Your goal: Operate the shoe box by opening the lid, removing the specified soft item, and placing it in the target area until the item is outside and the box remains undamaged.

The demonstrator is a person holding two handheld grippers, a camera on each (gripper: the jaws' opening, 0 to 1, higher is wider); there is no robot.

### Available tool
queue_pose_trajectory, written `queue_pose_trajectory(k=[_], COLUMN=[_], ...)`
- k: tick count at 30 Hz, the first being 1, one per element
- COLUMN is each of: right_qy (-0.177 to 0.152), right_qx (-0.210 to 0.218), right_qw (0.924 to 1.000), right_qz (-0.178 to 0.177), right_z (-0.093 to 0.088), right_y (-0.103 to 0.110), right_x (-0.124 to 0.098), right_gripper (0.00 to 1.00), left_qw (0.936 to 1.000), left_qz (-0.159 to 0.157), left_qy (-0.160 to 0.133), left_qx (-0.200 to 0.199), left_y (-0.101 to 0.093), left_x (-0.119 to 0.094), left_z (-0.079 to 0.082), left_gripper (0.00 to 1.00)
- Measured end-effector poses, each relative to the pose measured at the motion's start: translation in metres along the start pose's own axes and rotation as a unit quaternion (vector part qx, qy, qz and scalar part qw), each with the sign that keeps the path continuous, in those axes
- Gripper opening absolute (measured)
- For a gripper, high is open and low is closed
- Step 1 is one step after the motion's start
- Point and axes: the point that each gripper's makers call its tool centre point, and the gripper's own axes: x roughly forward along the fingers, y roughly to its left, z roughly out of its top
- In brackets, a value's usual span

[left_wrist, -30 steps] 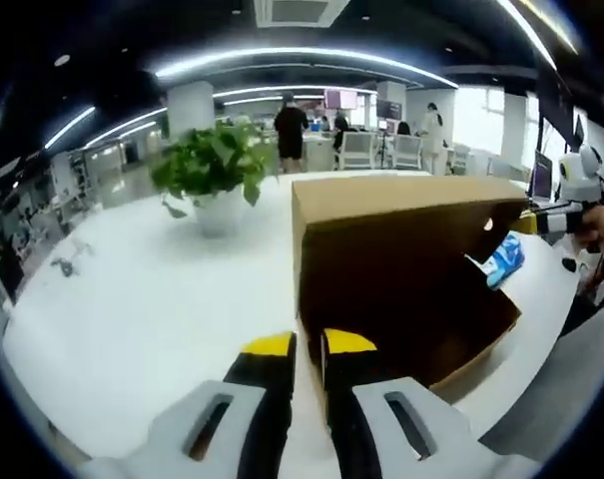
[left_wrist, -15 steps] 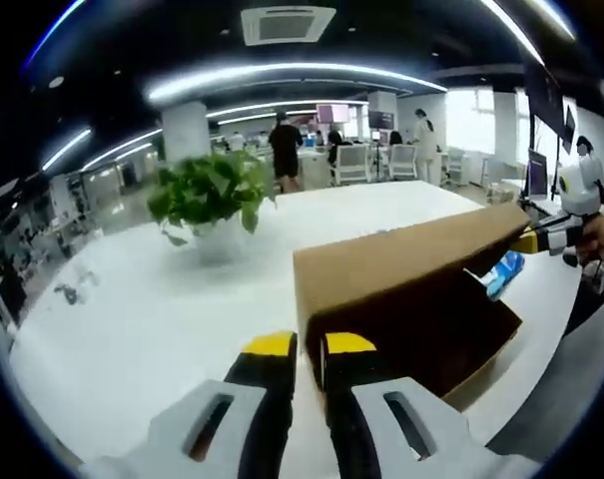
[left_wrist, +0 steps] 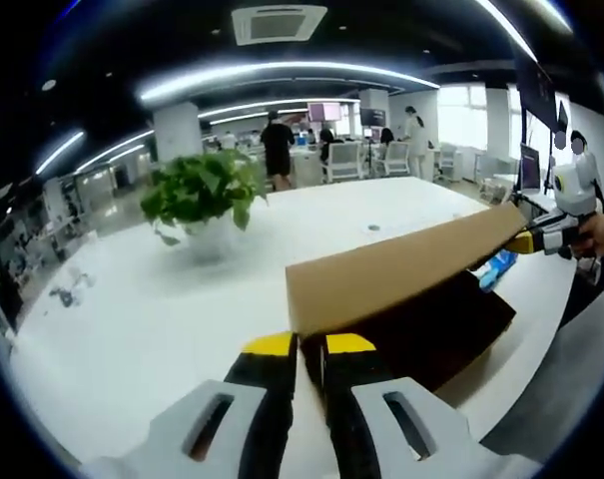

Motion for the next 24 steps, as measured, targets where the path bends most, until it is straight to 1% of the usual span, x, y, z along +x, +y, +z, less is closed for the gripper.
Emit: queue_pose_trajectory(k=[5,7,9,11,17,24], right_qy=[-0.002,-0.004,-0.004,-0.005,-0.003,0.006], right_qx=[-0.019,-0.024,-0.041,-0.048,-0.067,-0.090], right_qw=[0.9998,0.9996,0.9990,0.9985,0.9970,0.9939], right_qz=[0.006,0.011,0.018,0.023,0.039,0.063], right_z=[-0.004,-0.006,-0.008,-0.011,-0.016,-0.029], right_y=[0.003,0.005,0.008,0.010,0.017,0.027], right_x=[-0.002,-0.003,-0.004,-0.005,-0.007,-0.008], right_gripper=[0.05,0.06,0.07,0.08,0.12,0.20], left_qw=[1.0000,0.9999,0.9998,0.9997,0.9990,0.9978], left_qz=[-0.006,-0.011,-0.014,-0.017,-0.026,-0.040], left_qy=[0.005,0.008,0.010,0.014,0.026,0.039], left_qx=[0.001,0.004,0.007,0.012,0.025,0.035], left_y=[-0.004,-0.007,-0.009,-0.010,-0.015,-0.021], left_x=[-0.002,-0.003,-0.003,-0.004,-0.005,-0.007], left_z=[-0.005,-0.008,-0.011,-0.015,-0.025,-0.037], left_gripper=[0.09,0.11,0.13,0.14,0.18,0.22])
